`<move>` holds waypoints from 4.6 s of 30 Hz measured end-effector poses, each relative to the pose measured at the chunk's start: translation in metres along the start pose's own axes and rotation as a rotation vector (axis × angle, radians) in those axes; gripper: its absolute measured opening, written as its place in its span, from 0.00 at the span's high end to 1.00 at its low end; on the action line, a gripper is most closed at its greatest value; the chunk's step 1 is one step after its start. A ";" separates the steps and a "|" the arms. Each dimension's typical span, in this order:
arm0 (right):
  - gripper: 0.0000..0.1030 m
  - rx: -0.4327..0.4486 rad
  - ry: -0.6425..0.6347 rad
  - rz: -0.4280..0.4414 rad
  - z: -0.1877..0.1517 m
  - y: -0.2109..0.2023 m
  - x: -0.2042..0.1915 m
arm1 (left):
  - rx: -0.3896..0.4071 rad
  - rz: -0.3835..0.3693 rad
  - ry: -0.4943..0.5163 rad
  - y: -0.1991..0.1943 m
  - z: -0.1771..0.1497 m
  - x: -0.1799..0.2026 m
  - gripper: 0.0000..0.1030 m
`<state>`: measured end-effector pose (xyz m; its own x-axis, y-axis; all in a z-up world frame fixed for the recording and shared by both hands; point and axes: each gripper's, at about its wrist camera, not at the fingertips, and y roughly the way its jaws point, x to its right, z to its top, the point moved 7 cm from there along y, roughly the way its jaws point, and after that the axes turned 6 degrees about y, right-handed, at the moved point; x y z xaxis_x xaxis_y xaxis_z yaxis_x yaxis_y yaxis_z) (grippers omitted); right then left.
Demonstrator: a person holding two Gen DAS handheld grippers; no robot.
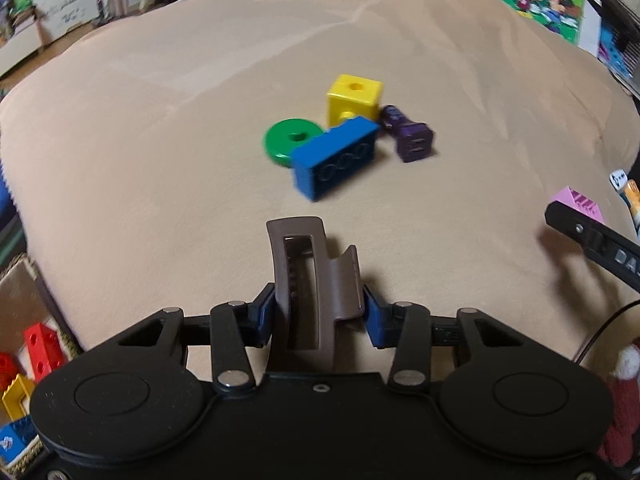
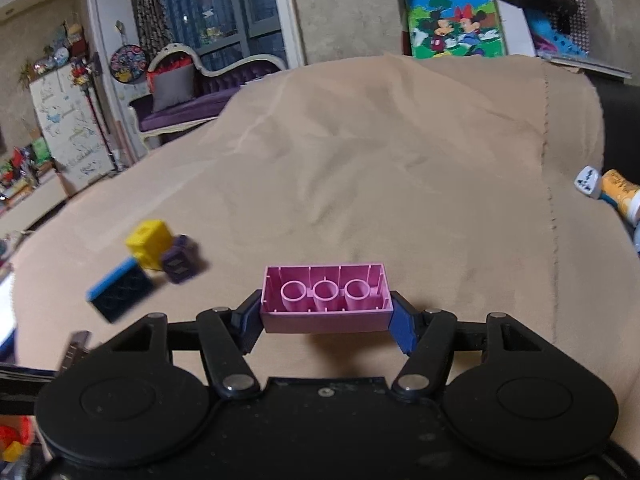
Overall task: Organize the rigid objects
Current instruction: 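Carry the clip and pink brick over the basket and open both tools, then move both tools back over the yellow cube and blue brick on the bed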
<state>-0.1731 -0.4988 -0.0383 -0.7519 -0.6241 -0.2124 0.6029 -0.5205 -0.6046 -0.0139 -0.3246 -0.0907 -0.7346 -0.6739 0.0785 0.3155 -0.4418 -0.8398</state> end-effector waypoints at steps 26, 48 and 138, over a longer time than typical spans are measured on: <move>0.39 -0.361 -0.273 0.443 -0.090 -0.049 -0.305 | -0.033 0.302 -0.450 -0.105 -0.081 -0.267 0.57; 0.32 -0.509 -0.362 0.416 -0.160 -0.025 -0.384 | -0.083 0.345 -0.648 -0.102 -0.118 -0.311 0.35; 0.13 -0.130 0.032 -0.051 -0.028 0.009 -0.101 | 0.148 0.127 0.116 -0.080 -0.071 -0.091 0.08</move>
<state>-0.0990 -0.4240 -0.0441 -0.7902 -0.5787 -0.2017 0.5253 -0.4701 -0.7093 -0.0149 -0.1861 -0.0688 -0.7446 -0.6611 -0.0926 0.4887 -0.4454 -0.7502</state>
